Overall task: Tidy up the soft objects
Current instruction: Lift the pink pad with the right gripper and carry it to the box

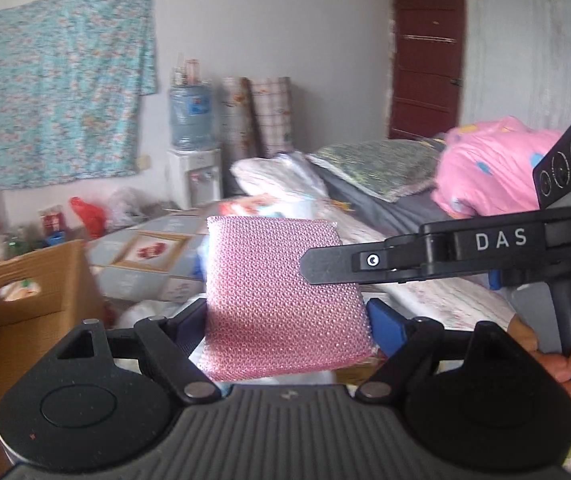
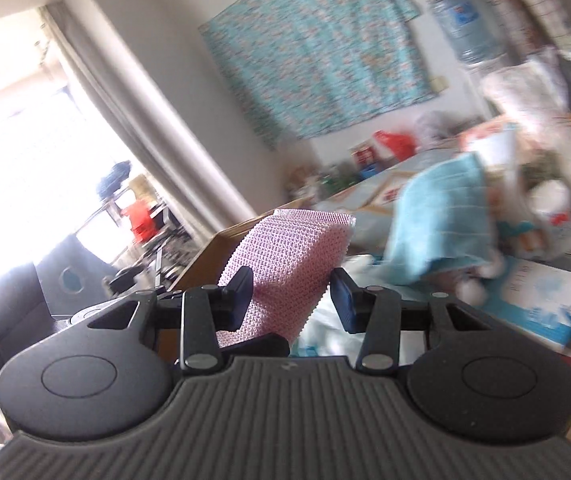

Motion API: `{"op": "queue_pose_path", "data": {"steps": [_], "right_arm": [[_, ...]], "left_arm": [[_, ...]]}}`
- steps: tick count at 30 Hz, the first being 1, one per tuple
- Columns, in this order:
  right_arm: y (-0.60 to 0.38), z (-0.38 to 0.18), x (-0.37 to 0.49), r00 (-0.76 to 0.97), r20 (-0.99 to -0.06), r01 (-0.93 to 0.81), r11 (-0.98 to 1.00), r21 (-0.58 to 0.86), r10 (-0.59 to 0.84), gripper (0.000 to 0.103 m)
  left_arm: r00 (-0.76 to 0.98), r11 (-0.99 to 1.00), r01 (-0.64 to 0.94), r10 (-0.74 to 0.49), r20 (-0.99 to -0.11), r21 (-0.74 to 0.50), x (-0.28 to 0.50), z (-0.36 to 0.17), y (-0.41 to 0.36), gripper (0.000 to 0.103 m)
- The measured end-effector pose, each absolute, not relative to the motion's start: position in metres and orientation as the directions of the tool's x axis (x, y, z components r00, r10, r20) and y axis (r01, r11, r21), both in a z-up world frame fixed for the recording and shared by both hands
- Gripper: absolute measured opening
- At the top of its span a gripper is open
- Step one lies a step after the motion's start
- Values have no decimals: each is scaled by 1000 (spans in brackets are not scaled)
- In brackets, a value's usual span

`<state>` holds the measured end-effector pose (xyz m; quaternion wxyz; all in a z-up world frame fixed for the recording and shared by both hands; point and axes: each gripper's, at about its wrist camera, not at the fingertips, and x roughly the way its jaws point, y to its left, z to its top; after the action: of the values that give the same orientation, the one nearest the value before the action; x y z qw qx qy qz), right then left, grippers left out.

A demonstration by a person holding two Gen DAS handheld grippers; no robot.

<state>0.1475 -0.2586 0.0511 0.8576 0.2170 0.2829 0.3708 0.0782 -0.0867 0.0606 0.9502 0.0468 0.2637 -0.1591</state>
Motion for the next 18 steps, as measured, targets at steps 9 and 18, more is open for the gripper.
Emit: {"op": "queue_pose_path", "data": {"steps": [9,18], "right_arm": [[-124,103,198,340,-399,-616,522,590,852,43],[-3,108,281,223,-563,-605,566,560,796,43]], "left_arm": [[834,992,117,-77,-547,39,93,94,10,85],[711,999,33,-31,-702,-11,182,91,102,85]]}}
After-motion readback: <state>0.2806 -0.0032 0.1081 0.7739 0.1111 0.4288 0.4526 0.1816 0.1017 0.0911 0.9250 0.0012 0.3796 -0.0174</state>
